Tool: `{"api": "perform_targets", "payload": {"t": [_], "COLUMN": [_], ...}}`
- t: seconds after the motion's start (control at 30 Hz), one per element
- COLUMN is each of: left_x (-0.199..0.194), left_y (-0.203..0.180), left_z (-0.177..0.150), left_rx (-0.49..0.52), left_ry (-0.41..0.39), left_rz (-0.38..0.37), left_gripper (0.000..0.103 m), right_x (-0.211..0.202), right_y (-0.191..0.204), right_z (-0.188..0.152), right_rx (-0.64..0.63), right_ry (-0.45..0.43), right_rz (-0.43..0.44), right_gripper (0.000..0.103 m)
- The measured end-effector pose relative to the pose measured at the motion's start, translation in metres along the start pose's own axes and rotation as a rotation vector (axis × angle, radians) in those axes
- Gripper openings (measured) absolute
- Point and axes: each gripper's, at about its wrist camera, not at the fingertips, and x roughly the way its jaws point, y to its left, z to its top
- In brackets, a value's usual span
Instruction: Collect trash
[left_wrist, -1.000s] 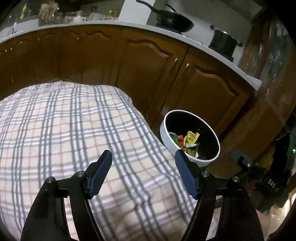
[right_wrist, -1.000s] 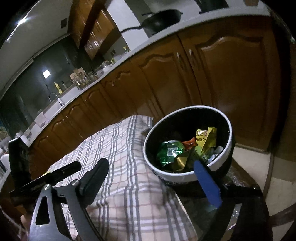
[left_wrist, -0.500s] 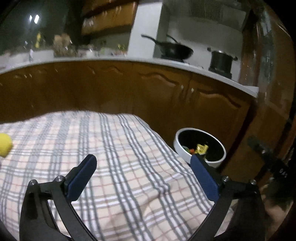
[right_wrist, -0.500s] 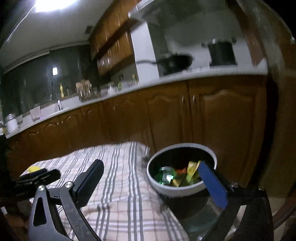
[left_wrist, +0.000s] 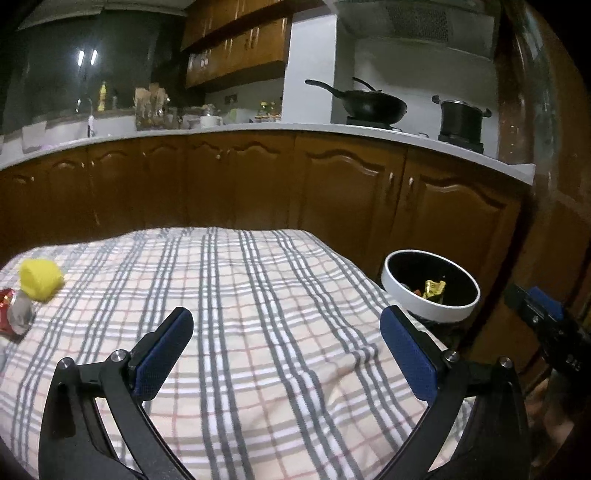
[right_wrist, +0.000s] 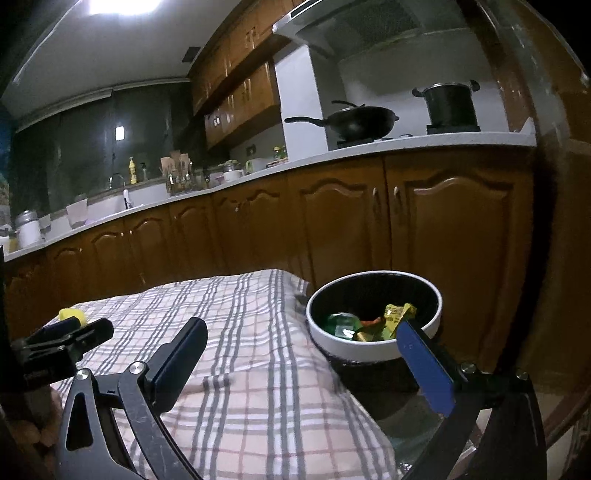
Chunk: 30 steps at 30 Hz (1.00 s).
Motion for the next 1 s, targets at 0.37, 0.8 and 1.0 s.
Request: {"api": "perform_targets", "payload": {"t": [0.37, 0.8, 1.0], "left_x": [-0.011, -0.014, -0.016], "left_y": [-0.004, -0.005, -0.001], "left_z": [0.000, -0.001, 0.001], "left_rx": [0.034, 0.039, 0.040], "left_ry": [-0.017, -0.018, -0.023], "left_rz": [0.042, 0.055, 0.061], "left_gripper": [0.103, 0.103, 0.103], "right_x": [-0.007, -0.009, -0.009], "right_y": [0.012, 0.013, 0.013], "right_z": [0.000, 0.000, 0.000], "right_rx": [-0.036, -0.039, -0.039], "right_ry": [-0.019, -0.024, -0.025], "right_rz": [0.002, -0.002, -0.002], "right_gripper": [0.103, 0.103, 0.103]}}
